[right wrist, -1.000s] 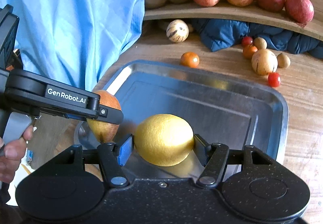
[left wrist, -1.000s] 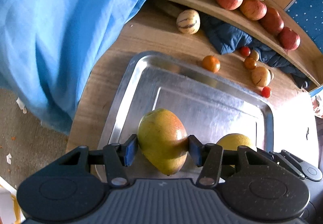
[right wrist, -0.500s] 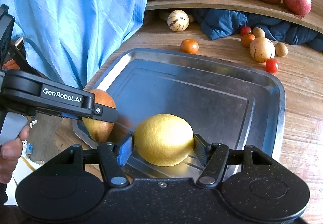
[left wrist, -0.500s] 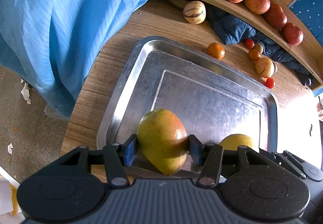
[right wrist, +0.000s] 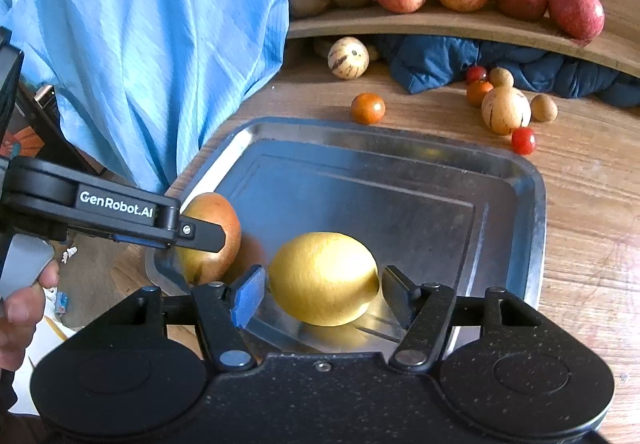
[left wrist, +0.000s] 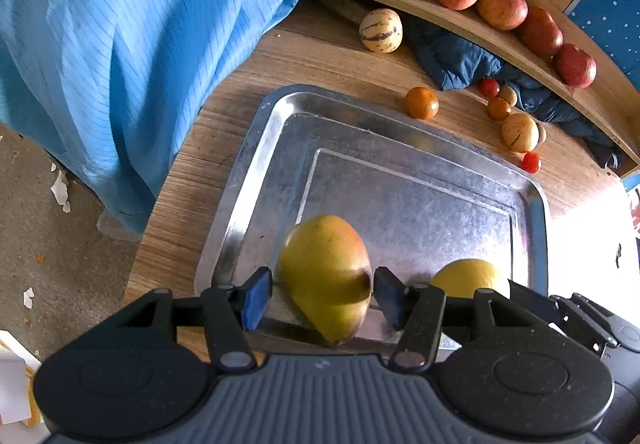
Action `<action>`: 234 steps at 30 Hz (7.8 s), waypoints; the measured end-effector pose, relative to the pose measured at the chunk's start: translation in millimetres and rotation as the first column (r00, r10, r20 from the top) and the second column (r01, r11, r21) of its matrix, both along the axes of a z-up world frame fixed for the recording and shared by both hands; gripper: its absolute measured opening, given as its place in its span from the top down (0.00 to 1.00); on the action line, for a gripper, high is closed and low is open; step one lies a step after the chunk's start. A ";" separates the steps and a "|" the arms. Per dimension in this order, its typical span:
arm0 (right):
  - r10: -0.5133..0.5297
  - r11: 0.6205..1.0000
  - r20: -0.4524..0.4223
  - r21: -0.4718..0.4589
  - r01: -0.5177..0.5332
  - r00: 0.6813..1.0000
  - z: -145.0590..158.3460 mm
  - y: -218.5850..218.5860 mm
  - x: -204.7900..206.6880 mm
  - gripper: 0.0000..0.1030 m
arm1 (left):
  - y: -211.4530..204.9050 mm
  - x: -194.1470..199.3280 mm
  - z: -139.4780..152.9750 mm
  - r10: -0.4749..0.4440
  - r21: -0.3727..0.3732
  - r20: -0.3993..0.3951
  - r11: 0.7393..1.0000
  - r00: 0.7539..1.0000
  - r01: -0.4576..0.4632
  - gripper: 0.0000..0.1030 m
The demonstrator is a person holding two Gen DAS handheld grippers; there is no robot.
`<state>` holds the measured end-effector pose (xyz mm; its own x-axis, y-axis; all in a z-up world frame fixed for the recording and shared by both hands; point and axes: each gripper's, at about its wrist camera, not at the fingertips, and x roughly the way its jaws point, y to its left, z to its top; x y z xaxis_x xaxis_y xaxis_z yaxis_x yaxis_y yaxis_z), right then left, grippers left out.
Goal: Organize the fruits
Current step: 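Lower mango and lemon onto the tray and open both tools, then reach the left tool to the tangerine while the right tool reaches the pale pear, then close the left tool on the tangerine while the right tool grasps the pale pear, then carry tangerine and pear over the tray and open both tools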
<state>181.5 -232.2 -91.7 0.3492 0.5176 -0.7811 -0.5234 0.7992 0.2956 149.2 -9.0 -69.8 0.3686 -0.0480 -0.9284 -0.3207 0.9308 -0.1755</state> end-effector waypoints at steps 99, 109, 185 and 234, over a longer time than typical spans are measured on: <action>-0.248 0.934 0.135 -0.230 0.274 0.959 -23.2 -24.0 150.9 0.05 | -44.6 213.7 -36.8 -0.343 0.052 -0.117 0.935 0.932 0.351 0.01; -0.239 0.933 0.153 -0.236 0.271 0.959 -28.9 -17.8 164.9 0.07 | -46.4 220.7 -48.2 -0.337 0.028 -0.137 0.939 0.931 0.344 0.01; -0.248 0.949 0.149 -0.162 0.271 0.957 -9.7 -25.8 152.1 0.51 | -40.4 174.9 -13.3 -0.287 -0.051 -0.002 0.957 0.958 0.287 0.67; -0.161 0.960 0.020 -0.227 0.161 0.987 -19.4 -39.6 33.3 0.51 | -85.7 96.9 -31.3 -0.351 -0.106 -0.089 0.934 0.932 0.342 0.66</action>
<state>214.8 -271.8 -111.0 0.4144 0.2634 -0.8711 -0.3828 0.9189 0.0957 246.1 -94.7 -101.0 0.2159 -0.2375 -0.9471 -0.0018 0.9699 -0.2436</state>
